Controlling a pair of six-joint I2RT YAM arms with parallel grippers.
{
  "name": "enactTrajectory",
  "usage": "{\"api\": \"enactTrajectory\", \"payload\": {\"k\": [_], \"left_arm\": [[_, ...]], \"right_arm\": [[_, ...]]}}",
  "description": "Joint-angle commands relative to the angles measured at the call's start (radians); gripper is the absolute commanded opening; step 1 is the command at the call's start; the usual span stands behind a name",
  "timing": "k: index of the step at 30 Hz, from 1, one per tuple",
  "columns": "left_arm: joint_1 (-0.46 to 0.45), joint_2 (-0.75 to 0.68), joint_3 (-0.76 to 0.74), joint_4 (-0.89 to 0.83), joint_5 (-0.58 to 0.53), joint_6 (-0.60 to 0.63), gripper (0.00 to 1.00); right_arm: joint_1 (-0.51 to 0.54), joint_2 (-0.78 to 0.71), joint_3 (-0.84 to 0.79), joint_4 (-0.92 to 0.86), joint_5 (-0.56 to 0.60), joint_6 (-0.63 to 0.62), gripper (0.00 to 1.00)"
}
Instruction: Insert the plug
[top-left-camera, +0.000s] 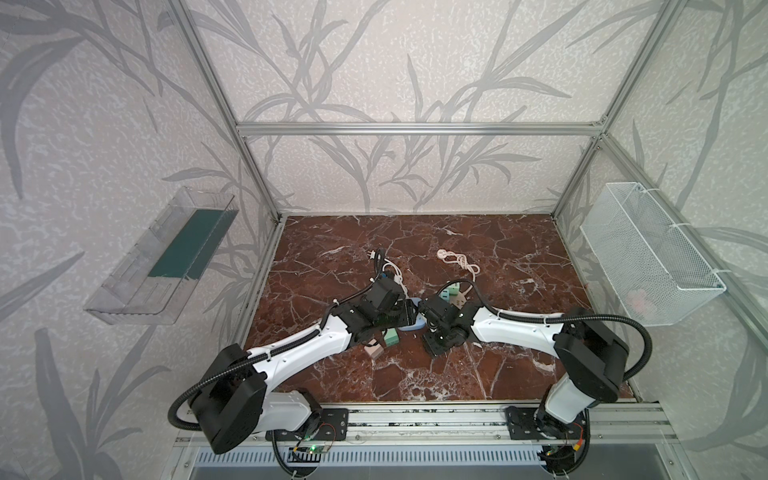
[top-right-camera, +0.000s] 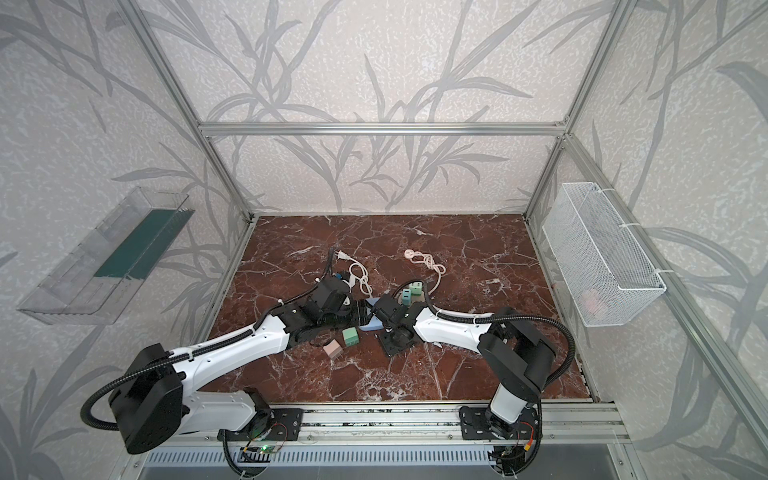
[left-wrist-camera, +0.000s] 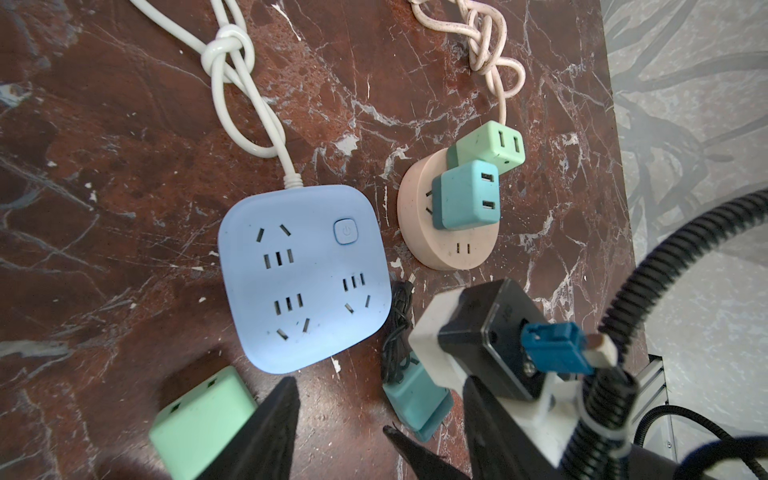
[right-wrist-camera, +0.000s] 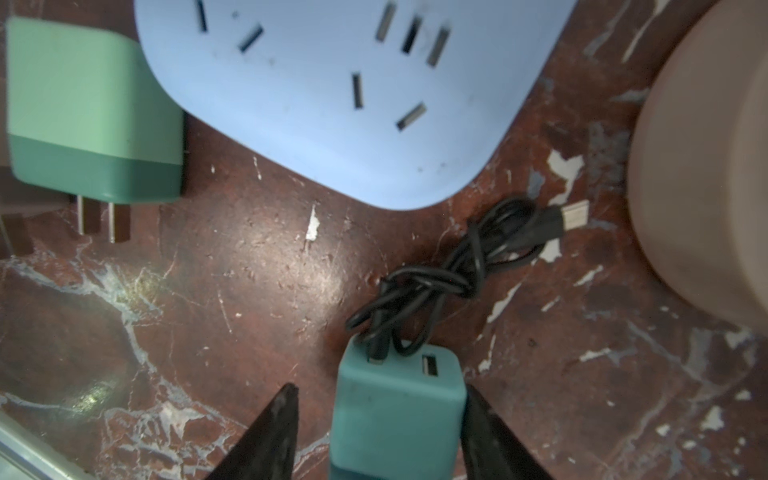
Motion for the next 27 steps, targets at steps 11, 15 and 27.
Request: {"api": "enactTrajectory", "payload": {"k": [11, 15, 27], "left_arm": [[0.007, -0.033, -0.026, 0.011, 0.000, -0.012, 0.63], [0.009, -0.035, -0.031, 0.012, 0.000, -0.014, 0.63], [0.013, -0.048, -0.032, 0.031, 0.039, -0.005, 0.61]], "right_arm": [[0.006, 0.086, 0.085, -0.074, 0.044, -0.033, 0.59], [0.005, 0.094, 0.088, -0.079, 0.050, -0.033, 0.49], [-0.132, -0.174, -0.018, -0.021, -0.116, -0.041, 0.00]]}}
